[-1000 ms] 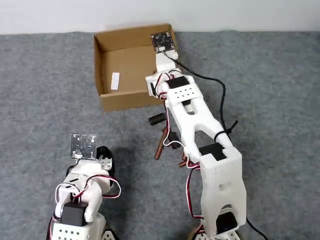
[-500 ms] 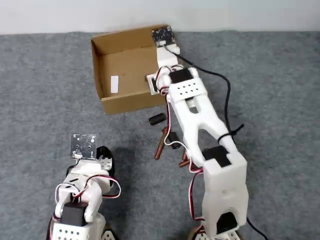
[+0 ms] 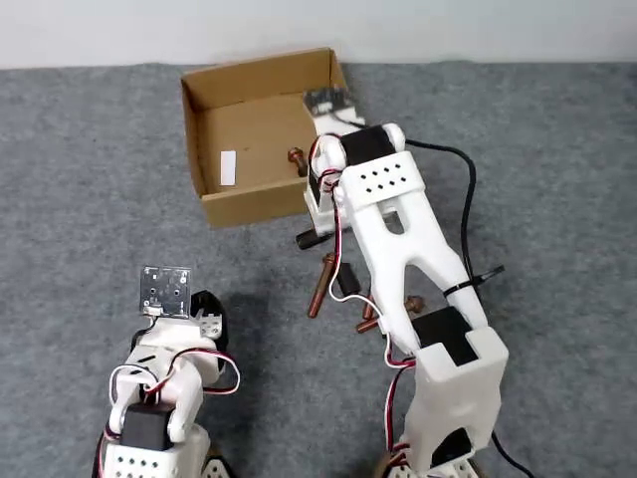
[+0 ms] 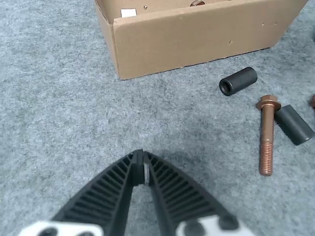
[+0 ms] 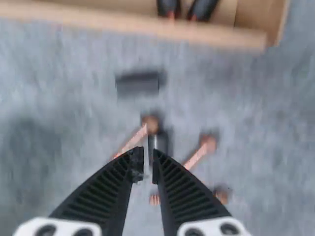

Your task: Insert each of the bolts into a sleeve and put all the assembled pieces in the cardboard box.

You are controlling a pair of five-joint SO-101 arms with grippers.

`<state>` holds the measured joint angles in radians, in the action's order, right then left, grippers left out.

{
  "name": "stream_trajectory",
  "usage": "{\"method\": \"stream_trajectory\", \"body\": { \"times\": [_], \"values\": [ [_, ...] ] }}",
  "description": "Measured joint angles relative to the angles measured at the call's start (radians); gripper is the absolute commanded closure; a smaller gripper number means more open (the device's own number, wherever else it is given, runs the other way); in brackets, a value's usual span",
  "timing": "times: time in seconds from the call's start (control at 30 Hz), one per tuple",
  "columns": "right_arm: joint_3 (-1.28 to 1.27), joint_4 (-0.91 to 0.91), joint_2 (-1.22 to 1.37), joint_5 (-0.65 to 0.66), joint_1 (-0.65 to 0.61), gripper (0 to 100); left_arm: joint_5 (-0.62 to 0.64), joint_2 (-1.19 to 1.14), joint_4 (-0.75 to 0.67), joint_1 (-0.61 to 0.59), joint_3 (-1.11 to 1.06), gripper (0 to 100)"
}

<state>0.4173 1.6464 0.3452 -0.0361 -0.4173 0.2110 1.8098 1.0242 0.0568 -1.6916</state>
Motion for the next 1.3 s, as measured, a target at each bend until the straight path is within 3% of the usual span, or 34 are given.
{"method": "stream_trajectory", "body": {
  "times": [0.17, 0.37, 0.6, 0.97, 1.1, 1.3],
  "values": [
    [0.000, 0.103, 0.000, 0.000, -0.002, 96.0, 0.000, 0.000, 0.000, 0.000, 0.000, 99],
    [0.002, 0.103, 0.075, -0.044, -0.006, 77.1, 0.000, 0.000, 0.000, 0.000, 0.000, 99],
    [0.002, 0.077, 0.222, -0.054, -0.041, 84.1, 0.000, 0.000, 0.000, 0.000, 0.000, 99],
    [0.002, -0.069, 0.388, -0.038, -0.035, 85.0, 0.000, 0.000, 0.000, 0.000, 0.000, 99],
    [0.014, -0.081, 0.408, -0.035, -0.034, 99.8, 0.000, 0.000, 0.000, 0.000, 0.000, 99],
    [0.017, -0.081, 0.367, -0.034, -0.031, 99.1, 0.000, 0.000, 0.000, 0.000, 0.000, 99]
  ]
}}
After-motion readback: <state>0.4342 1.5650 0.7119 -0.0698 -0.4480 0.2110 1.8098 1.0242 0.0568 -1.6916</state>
